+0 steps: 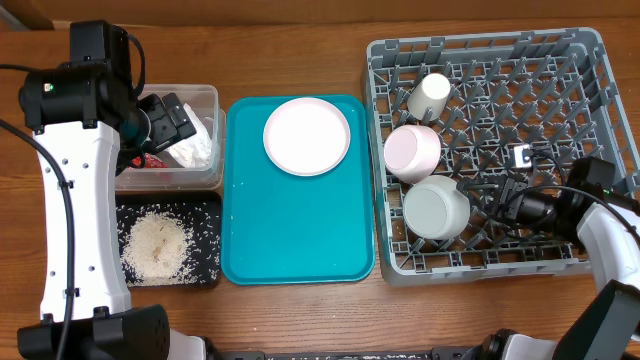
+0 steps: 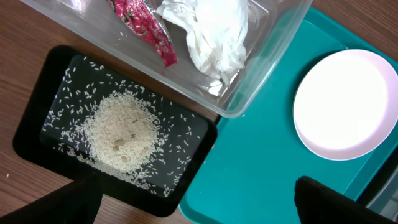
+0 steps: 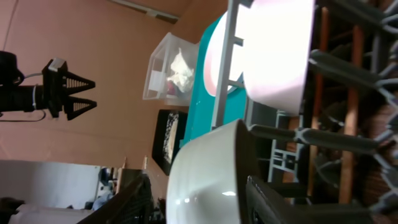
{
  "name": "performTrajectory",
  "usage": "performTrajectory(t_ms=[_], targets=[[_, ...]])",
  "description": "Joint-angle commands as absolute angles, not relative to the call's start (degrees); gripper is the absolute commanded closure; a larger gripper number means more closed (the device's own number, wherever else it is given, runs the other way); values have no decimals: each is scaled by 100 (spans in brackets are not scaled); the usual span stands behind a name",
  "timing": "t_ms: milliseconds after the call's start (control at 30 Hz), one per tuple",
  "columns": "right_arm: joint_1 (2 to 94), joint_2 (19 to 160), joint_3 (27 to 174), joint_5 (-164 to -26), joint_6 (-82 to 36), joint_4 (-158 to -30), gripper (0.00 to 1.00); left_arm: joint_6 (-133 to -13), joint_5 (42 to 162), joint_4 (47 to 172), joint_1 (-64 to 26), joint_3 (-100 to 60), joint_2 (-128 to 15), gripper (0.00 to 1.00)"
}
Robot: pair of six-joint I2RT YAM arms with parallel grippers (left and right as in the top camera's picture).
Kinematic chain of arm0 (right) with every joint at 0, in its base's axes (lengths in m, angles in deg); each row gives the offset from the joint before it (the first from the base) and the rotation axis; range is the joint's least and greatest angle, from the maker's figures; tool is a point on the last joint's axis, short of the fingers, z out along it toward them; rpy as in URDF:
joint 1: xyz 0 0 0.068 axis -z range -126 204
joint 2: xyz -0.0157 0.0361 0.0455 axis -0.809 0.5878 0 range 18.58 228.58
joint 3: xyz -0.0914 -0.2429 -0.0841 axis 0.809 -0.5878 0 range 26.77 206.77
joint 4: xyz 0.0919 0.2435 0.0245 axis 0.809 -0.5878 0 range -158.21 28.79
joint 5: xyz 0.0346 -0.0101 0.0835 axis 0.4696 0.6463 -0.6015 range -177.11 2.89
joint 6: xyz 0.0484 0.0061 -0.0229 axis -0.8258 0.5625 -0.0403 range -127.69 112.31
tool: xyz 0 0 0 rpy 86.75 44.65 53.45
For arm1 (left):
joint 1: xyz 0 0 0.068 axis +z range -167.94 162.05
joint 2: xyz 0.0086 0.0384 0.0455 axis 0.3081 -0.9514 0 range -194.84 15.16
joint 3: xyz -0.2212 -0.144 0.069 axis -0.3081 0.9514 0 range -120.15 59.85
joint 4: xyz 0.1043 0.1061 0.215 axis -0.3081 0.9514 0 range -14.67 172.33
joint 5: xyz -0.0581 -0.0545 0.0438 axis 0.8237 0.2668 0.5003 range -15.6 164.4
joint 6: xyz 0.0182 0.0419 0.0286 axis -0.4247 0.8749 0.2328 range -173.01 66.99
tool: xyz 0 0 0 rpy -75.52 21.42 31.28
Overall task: Sort waste into correct bins and load items into the dishwasher
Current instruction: 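Lower the bowl upside down onto the rack tines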
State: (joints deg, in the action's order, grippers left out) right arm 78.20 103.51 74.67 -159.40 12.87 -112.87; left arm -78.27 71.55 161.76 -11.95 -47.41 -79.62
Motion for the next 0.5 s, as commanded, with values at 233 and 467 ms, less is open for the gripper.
performTrajectory(t_ms=[233, 467], targets=[[7851, 10357, 7548, -14897, 625, -10896, 51, -7742, 7103, 16185, -1234, -4750, -7989, 0], [7829, 10298, 8573, -14537, -685, -10861, 56, -7742, 7101, 16187, -1234, -4750, -7989, 0]])
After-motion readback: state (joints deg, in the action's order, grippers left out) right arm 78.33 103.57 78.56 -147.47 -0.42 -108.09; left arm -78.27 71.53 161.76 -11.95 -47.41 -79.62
